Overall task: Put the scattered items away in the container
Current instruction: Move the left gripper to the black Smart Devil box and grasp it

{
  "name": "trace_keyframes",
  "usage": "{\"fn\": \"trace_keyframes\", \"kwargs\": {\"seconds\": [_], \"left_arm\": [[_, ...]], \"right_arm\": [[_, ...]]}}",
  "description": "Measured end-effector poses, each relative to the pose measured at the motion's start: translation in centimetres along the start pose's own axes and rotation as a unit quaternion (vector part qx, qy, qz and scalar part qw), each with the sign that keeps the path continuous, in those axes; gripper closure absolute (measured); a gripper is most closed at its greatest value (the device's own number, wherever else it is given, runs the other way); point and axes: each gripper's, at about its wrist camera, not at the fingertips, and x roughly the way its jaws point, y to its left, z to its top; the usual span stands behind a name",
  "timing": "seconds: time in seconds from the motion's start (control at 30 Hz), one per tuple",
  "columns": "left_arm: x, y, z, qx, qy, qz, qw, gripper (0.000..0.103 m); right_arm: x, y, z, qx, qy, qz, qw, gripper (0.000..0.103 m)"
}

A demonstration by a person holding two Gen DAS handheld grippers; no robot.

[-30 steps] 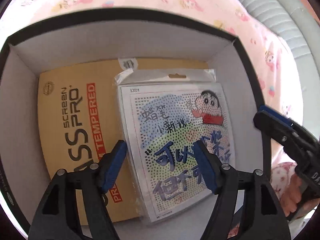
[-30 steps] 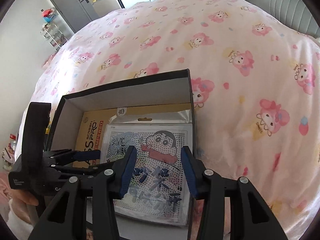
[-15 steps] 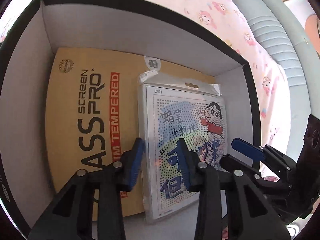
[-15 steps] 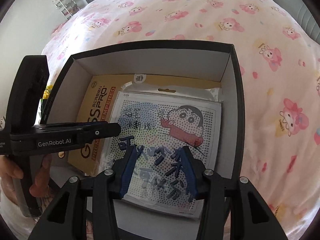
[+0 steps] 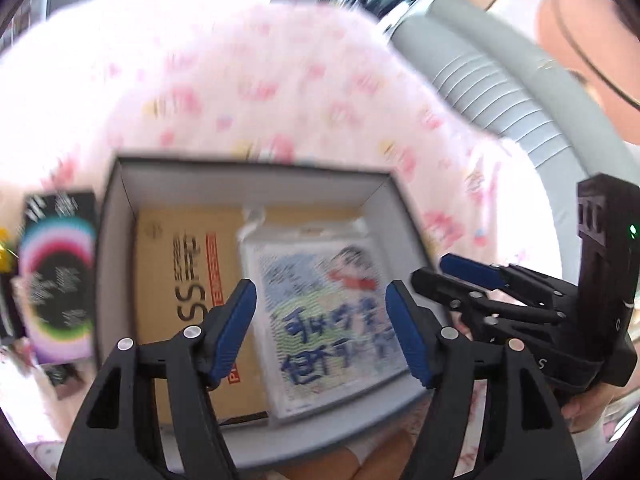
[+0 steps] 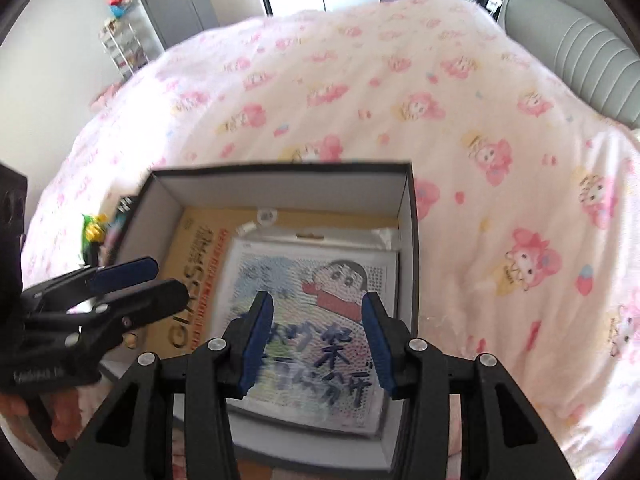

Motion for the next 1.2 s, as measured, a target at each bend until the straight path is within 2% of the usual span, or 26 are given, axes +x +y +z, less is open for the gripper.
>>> {"fn": "trace_keyframes", "kwargs": {"seconds": [0.03,0.1,0.17,0.23,0.37,0.5,0.57,0.67,0.87,0.97,1.1,1.17,1.2], "left_arm": [[-0.1,-1.4,1.4,0.007,-0.016,0.003,0.9998,0.034],[-1.9,-2.6,0.9,0.019,-0.044,0.008,0.9988,0.033],[-3.1,-4.5,1.8,0.029,-0.066,0.012,0.9973,0.032],[-5.4,-4.1,0.7,0.037,-0.084,0.008,0.9957,0.029],[-8.5,-3.0,-1.1,0.046,-0.100,-0.005,0.9939,0.028],[-10.0,-0.7,-2.9,0.037,-0.106,-0.003,0.9936,0.027],[-9.8,0.8,-3.4,0.030,-0.100,0.011,0.9945,0.027],[-10.1,2.9,-3.8,0.015,-0.099,0.041,0.9941,0.027],[-11.0,9.6,-4.3,-0.063,-0.106,0.070,0.9898,0.027],[-10.5,13.0,-4.1,-0.094,-0.097,0.092,0.9866,0.027],[-8.7,17.4,-3.1,-0.101,-0.067,0.103,0.9873,0.029],[-6.6,19.8,-2.3,-0.100,-0.031,0.086,0.9908,0.031],[-5.2,21.0,-1.8,-0.106,-0.007,0.071,0.9919,0.037]], "right_arm": [[-1.3,0.7,0.0,-0.002,-0.007,0.004,1.000,0.059],[-3.8,2.3,0.2,-0.010,-0.027,0.013,0.999,0.054],[-6.3,3.2,0.5,-0.022,-0.053,-0.001,0.998,0.050],[-8.5,4.5,0.1,-0.029,-0.078,-0.010,0.996,0.045],[-11.3,6.8,-1.5,-0.033,-0.103,0.004,0.994,0.045],[-12.0,9.5,-3.8,-0.021,-0.110,0.043,0.993,0.045],[-11.0,10.7,-4.0,-0.027,-0.099,0.063,0.993,0.045],[-9.1,13.2,-3.9,-0.044,-0.077,0.068,0.994,0.045],[-5.7,18.5,-2.4,-0.079,-0.058,0.115,0.989,0.045],[-3.0,20.5,-1.3,-0.076,-0.040,0.113,0.990,0.045],[0.9,22.6,0.6,-0.066,-0.027,0.112,0.991,0.047],[2.9,23.4,1.2,-0.060,-0.006,0.121,0.991,0.056],[3.9,23.7,1.4,-0.057,0.004,0.124,0.991,0.060]]}}
